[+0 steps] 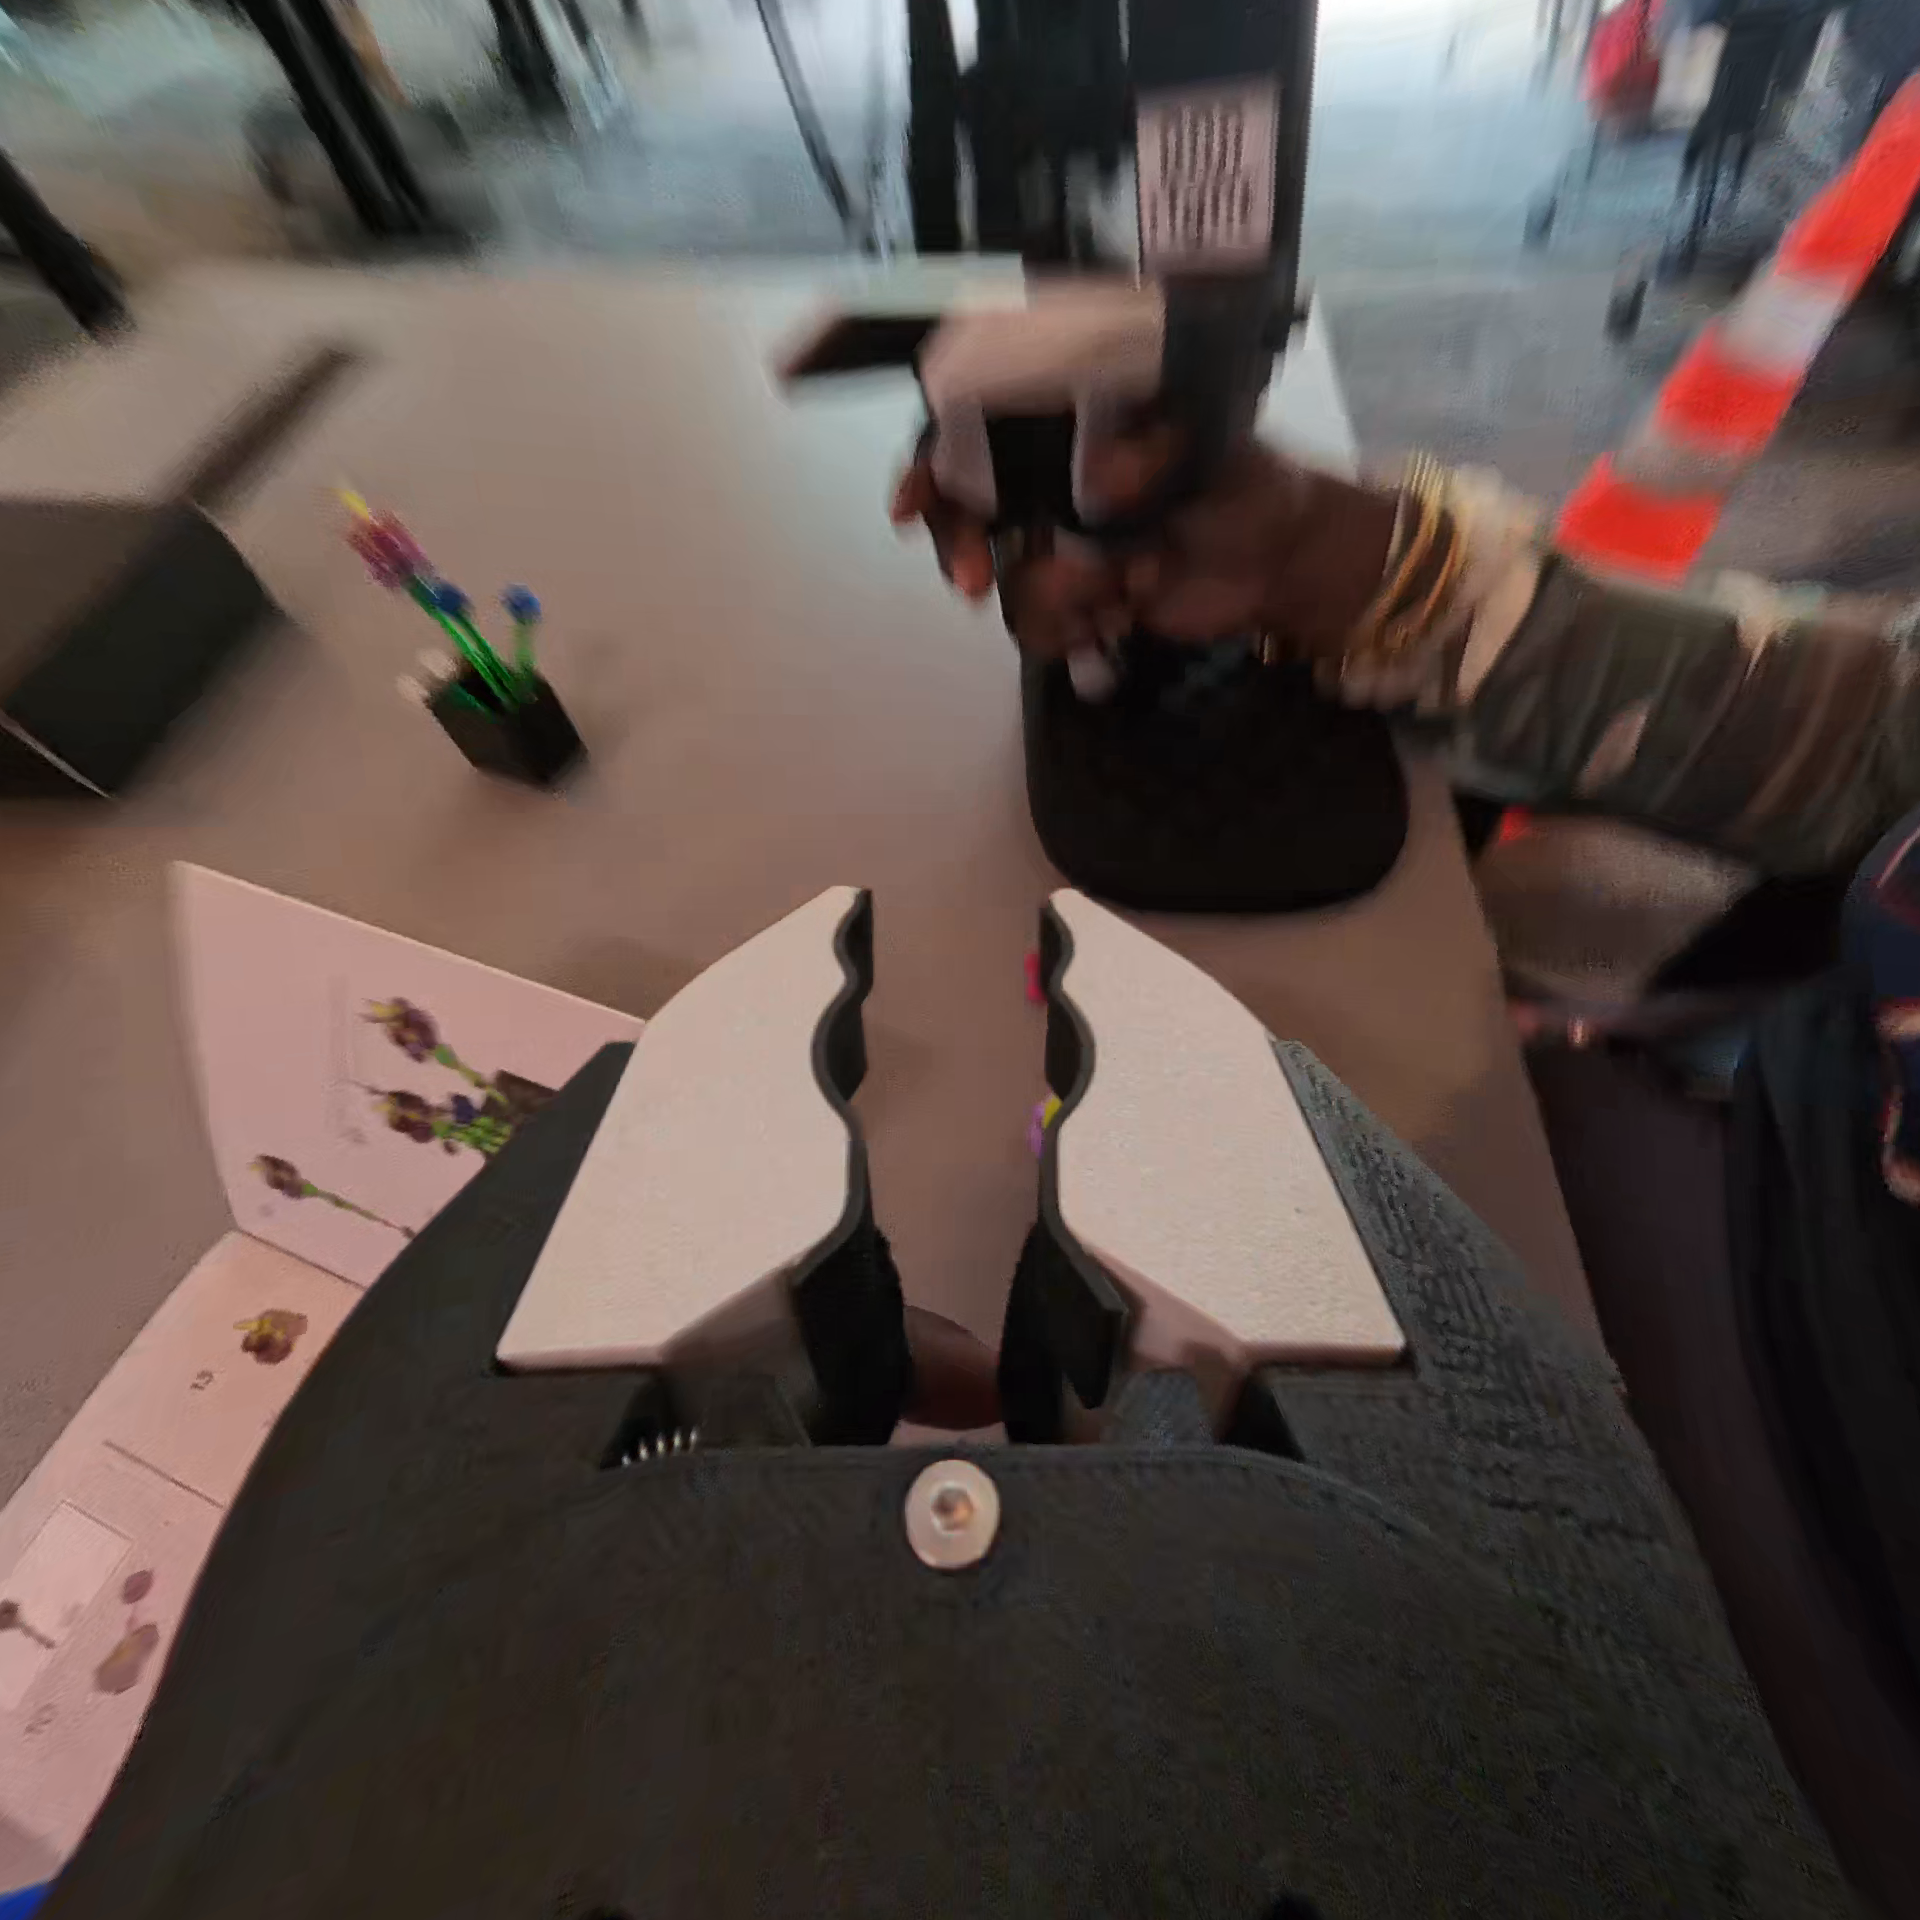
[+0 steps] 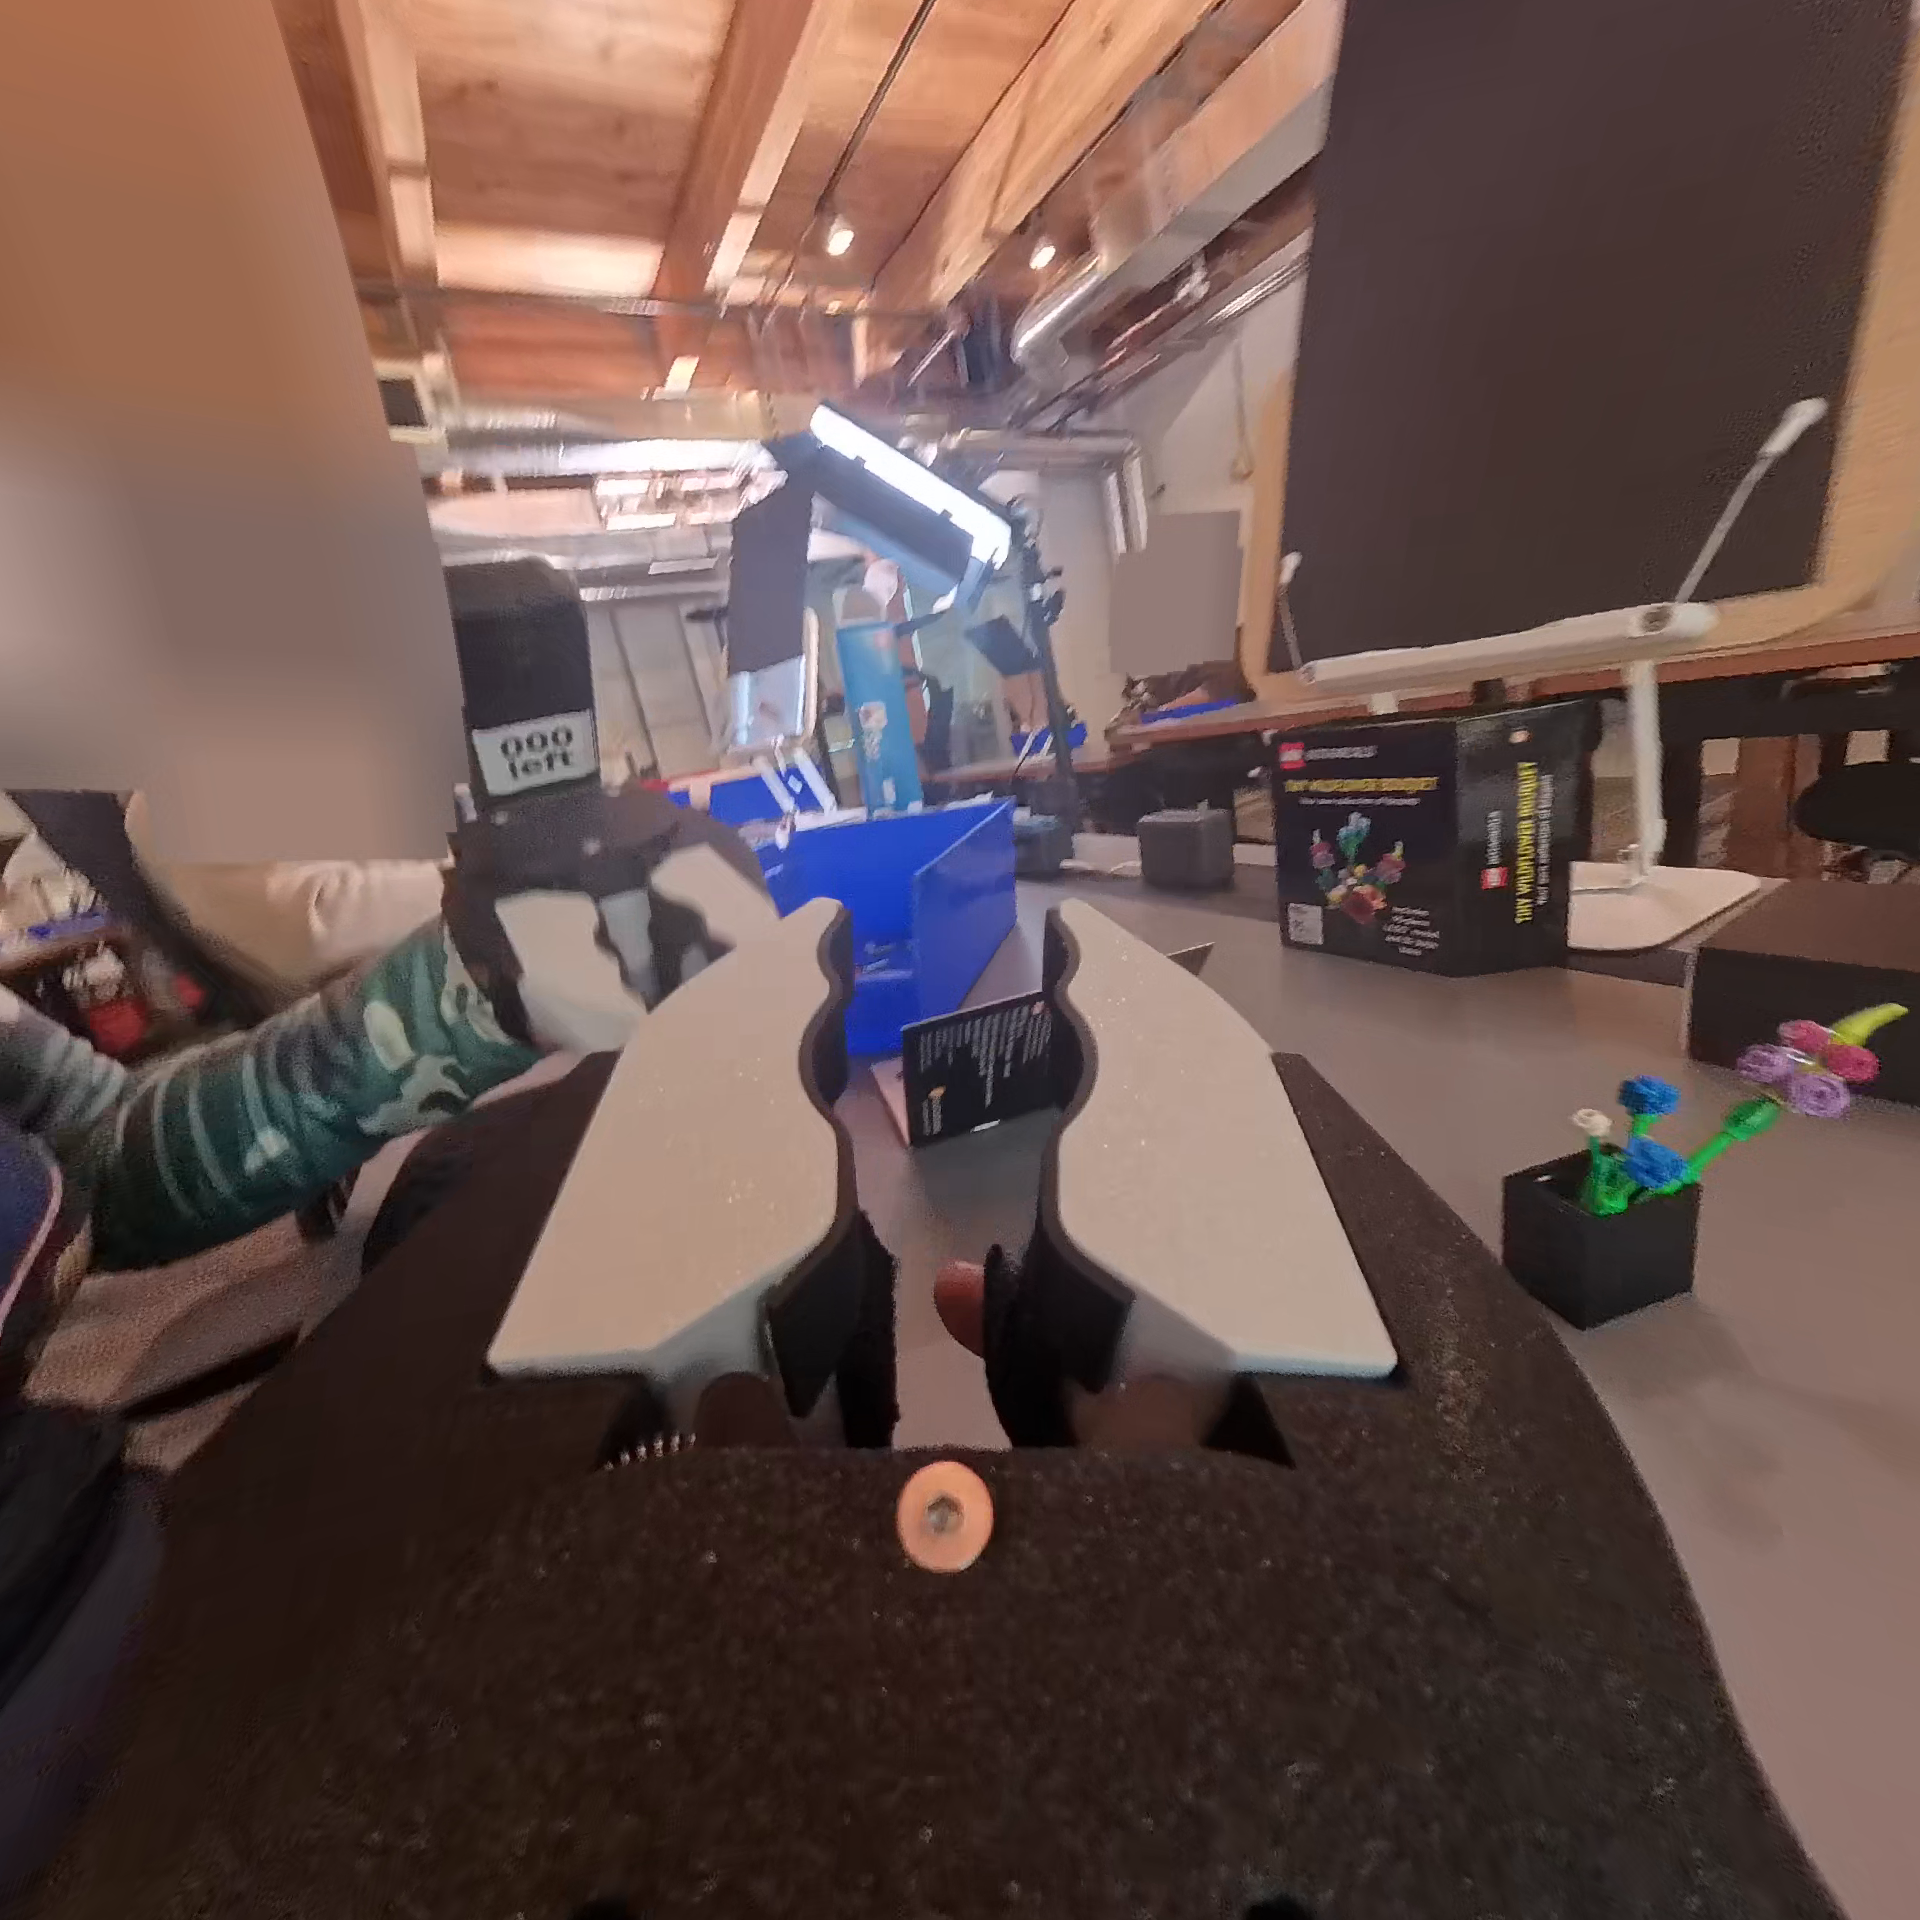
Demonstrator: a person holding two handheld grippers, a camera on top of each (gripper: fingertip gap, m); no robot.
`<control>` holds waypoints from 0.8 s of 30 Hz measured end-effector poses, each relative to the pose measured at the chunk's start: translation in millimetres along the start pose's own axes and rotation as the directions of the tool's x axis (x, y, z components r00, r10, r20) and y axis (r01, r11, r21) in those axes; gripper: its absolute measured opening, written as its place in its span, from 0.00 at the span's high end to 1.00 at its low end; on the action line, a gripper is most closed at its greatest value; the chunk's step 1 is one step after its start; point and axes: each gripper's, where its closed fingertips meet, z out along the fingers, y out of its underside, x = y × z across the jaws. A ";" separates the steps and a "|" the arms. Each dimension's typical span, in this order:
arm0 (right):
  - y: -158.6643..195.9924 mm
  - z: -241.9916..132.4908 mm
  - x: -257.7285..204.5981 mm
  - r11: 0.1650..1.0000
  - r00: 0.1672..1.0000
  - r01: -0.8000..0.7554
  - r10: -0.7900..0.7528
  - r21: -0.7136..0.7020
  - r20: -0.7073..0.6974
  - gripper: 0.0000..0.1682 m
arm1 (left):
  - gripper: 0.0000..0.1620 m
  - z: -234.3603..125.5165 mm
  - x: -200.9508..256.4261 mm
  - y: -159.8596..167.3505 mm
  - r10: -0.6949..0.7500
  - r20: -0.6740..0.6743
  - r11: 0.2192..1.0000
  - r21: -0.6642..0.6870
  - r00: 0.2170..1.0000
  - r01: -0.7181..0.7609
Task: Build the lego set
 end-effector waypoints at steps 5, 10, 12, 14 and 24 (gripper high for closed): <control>39.3 17.5 -38.2 0.955 0.979 0.119 -0.067 -0.273 0.192 0.80 | 0.75 -59.7 1.3 -25.6 -0.090 0.100 0.846 0.533 0.991 0.023; 119.9 11.8 -76.6 0.667 0.937 0.284 -0.041 -0.689 0.347 0.81 | 0.75 -89.5 1.5 -13.2 -0.161 0.171 0.714 0.700 0.972 -0.005; 141.1 7.7 -83.8 0.561 0.919 0.357 -0.069 -0.747 0.388 0.83 | 0.75 -97.5 -0.5 -13.2 -0.180 0.167 0.683 0.730 0.969 0.001; 149.6 8.3 -77.3 0.497 0.923 0.374 -0.119 -0.783 0.365 0.84 | 0.75 -97.5 -2.0 -11.8 -0.207 0.120 0.675 0.736 0.971 0.053; 158.7 10.4 -68.9 0.466 0.968 0.250 -0.098 -0.849 0.231 0.91 | 0.75 -91.3 4.4 -11.1 -0.153 0.162 0.706 0.708 0.975 -0.007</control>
